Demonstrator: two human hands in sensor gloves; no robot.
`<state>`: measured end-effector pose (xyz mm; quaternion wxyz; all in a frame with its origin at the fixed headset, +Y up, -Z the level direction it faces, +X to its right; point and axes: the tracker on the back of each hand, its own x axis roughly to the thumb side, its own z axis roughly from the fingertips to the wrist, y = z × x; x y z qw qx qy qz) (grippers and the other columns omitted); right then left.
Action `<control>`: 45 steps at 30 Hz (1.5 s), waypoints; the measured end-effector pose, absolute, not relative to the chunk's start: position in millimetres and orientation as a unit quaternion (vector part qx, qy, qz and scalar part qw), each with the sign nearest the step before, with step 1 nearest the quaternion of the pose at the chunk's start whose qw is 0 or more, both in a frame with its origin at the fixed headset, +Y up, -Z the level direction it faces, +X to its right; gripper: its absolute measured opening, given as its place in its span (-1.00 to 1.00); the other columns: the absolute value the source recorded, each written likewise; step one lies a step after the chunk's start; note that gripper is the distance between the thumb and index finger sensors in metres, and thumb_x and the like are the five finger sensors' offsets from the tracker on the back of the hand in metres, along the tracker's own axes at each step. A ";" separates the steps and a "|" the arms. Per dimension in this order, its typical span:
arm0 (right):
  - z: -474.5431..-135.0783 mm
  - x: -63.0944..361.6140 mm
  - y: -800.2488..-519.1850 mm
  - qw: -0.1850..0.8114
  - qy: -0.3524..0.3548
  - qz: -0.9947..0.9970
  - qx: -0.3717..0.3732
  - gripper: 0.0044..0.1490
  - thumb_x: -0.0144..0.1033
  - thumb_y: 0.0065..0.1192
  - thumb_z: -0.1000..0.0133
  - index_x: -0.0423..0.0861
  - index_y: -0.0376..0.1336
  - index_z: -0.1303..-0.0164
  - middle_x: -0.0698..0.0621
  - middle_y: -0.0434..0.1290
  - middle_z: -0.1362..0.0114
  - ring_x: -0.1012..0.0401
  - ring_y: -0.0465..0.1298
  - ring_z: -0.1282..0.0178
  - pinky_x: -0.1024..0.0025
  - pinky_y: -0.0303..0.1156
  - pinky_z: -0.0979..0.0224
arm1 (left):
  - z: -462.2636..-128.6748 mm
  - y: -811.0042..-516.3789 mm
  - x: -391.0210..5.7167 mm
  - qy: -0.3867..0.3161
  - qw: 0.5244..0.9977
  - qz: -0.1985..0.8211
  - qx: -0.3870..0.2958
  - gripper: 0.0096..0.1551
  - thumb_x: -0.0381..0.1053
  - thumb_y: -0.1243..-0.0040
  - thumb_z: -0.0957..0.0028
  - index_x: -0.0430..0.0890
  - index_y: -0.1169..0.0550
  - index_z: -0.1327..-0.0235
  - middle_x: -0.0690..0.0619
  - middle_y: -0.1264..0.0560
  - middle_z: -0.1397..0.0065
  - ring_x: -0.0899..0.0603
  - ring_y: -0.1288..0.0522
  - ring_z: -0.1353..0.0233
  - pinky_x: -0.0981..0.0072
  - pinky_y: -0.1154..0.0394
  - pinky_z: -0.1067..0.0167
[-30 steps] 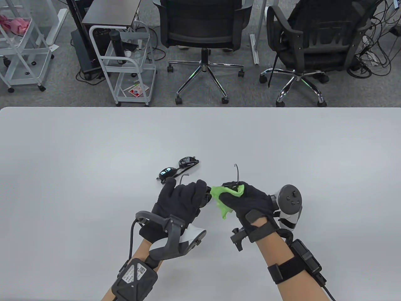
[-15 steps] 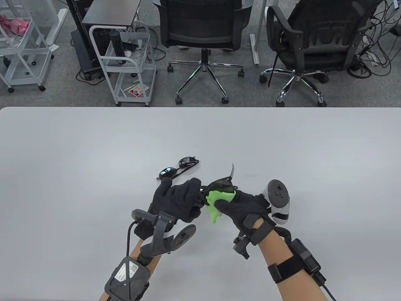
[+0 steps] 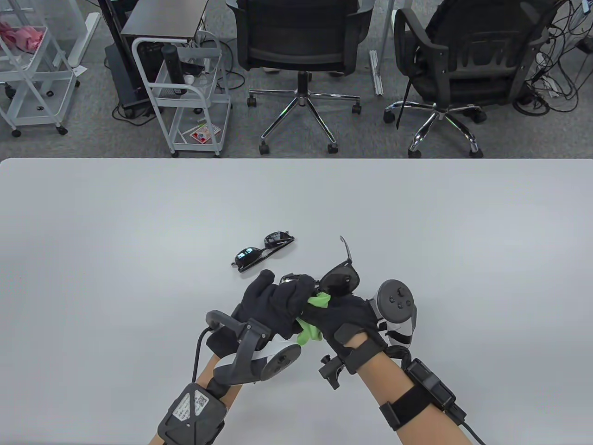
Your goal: Dust sunglasses
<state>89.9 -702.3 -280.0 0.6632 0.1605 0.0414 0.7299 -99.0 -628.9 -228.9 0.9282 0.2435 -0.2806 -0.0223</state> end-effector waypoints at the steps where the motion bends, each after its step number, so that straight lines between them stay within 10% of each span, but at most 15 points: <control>1: -280.4 89.8 -702.8 0.666 0.047 0.726 0.162 -0.49 0.05 0.52 0.07 -0.09 0.49 0.12 0.11 0.70 0.03 0.09 0.71 -0.03 -0.16 0.42 -0.35 | -229.3 -629.0 -99.5 -0.281 0.929 -0.022 0.240 0.20 0.30 -0.60 0.55 0.14 -0.30 -0.46 0.33 -0.52 -0.32 0.28 -0.72 -0.09 0.14 -0.46 -0.50; 7: -280.8 83.6 -704.4 0.660 0.074 0.729 0.169 -0.48 -0.29 0.62 0.14 -0.12 0.41 0.01 0.05 0.62 -0.07 0.03 0.64 -0.12 -0.20 0.38 -0.36 | -228.4 -629.5 -97.7 -0.276 0.928 -0.042 0.247 0.19 0.27 -0.63 0.57 0.11 -0.35 -0.44 0.30 -0.56 -0.29 0.28 -0.75 -0.04 0.15 -0.49 -0.48; 20: -284.3 90.7 -695.1 0.656 0.047 0.723 0.210 -0.49 -0.03 0.37 0.00 -0.12 0.51 0.02 0.06 0.70 -0.04 0.06 0.70 -0.08 -0.15 0.43 -0.36 | -228.4 -622.2 -102.5 -0.261 0.931 -0.017 0.256 0.19 0.28 -0.63 0.62 0.12 -0.37 -0.42 0.32 -0.58 -0.24 0.31 -0.76 0.01 0.19 -0.52 -0.45; 25: -284.9 90.2 -702.5 0.649 0.067 0.737 0.177 -0.49 -0.27 0.56 0.10 -0.11 0.46 -0.04 0.05 0.65 -0.10 0.02 0.66 -0.14 -0.19 0.40 -0.36 | -231.9 -630.9 -96.1 -0.261 0.930 -0.045 0.253 0.18 0.28 -0.64 0.60 0.14 -0.37 -0.42 0.32 -0.58 -0.25 0.30 -0.76 0.00 0.18 -0.52 -0.45; 31: -290.8 94.0 -709.2 0.636 0.044 0.757 0.143 -0.49 0.04 0.60 0.11 -0.07 0.51 0.14 0.12 0.70 0.07 0.10 0.72 0.01 -0.13 0.45 -0.32 | -240.8 -638.5 -90.8 -0.257 0.938 -0.036 0.231 0.19 0.30 -0.62 0.61 0.13 -0.36 -0.42 0.33 -0.58 -0.25 0.32 -0.76 0.01 0.20 -0.52 -0.45; 39: -296.3 92.9 -716.8 0.666 0.180 0.682 0.242 -0.25 -0.20 0.37 -0.07 -0.27 0.25 -0.41 -0.14 0.46 -0.41 -0.15 0.50 -0.37 -0.34 0.25 -0.39 | -247.3 -641.3 -101.8 -0.243 0.946 -0.019 0.213 0.19 0.30 -0.61 0.60 0.14 -0.36 -0.43 0.32 -0.57 -0.27 0.32 -0.76 0.00 0.19 -0.52 -0.46; 45: -290.0 94.7 -705.3 0.633 0.063 0.754 0.163 -0.49 -0.11 0.53 0.07 -0.11 0.49 0.00 0.06 0.69 -0.04 0.05 0.71 -0.07 -0.18 0.42 -0.34 | -242.3 -637.6 -98.8 -0.248 0.943 -0.005 0.222 0.19 0.31 -0.61 0.60 0.13 -0.36 -0.42 0.32 -0.57 -0.26 0.33 -0.76 0.02 0.20 -0.52 -0.45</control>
